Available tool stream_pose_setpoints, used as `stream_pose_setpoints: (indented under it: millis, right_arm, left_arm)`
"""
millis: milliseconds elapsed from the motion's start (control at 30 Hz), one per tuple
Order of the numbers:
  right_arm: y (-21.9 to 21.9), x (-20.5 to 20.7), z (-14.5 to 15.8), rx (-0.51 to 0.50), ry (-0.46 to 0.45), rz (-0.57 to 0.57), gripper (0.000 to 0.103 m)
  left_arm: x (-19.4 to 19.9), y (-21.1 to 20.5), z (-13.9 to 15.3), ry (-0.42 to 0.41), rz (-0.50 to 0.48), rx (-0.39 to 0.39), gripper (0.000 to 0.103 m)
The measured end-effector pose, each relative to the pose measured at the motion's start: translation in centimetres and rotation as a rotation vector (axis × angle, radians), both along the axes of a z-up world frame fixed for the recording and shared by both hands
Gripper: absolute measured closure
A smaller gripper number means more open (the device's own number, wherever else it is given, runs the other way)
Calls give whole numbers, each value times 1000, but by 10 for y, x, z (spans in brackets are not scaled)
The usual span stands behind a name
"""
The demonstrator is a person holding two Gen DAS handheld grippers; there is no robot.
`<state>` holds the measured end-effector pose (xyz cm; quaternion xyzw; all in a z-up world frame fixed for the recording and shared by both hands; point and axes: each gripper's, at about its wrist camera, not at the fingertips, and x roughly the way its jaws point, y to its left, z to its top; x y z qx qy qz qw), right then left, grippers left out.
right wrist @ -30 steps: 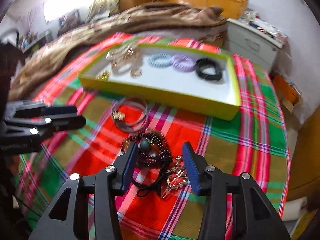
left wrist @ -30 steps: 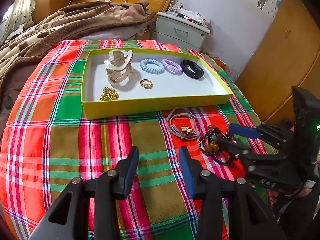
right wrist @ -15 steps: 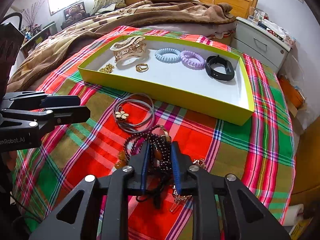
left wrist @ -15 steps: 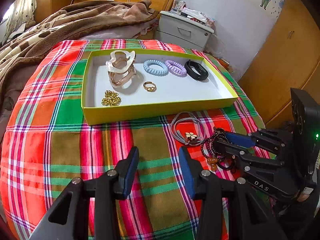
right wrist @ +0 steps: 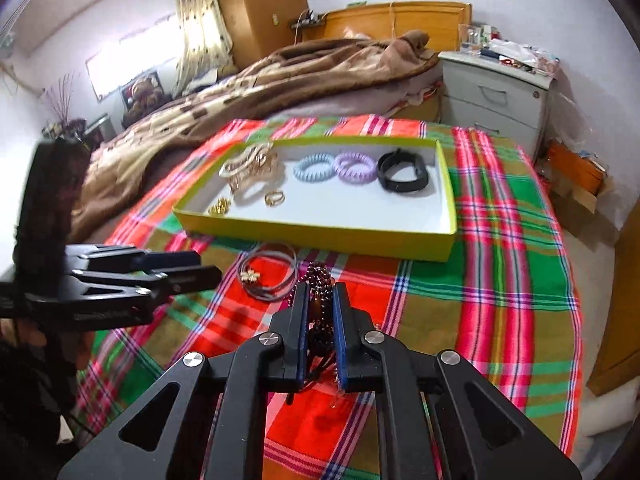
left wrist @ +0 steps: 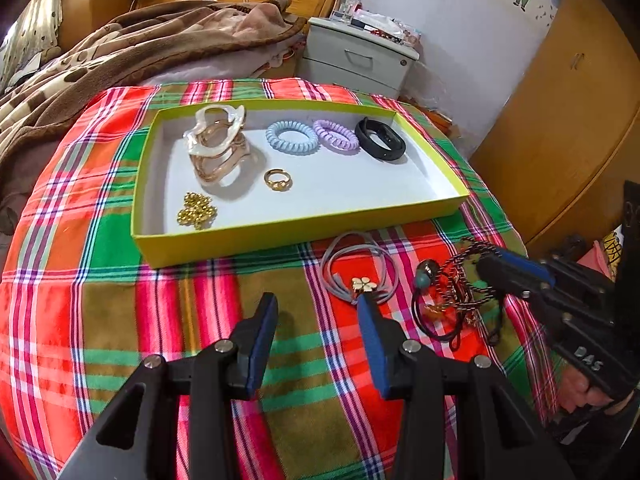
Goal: Organize jewelry
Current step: 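Grasp the grey flower hair tie with the left tool while the right tool lifts the beaded bracelet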
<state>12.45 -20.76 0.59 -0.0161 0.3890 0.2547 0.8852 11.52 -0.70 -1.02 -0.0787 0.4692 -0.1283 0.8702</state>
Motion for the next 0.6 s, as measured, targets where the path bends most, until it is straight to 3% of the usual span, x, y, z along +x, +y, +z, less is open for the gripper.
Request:
stream_pose_setpoints:
  millis: [267,600]
  right_arm:
    - [-16,-9,24,87,-70,-27,95]
    - [-38,-13,33,132,-102,-89,95]
  left_arm:
    - [7,-19,-1,2,-25,22,60]
    - [12,-42,-12,4,-24,154,59]
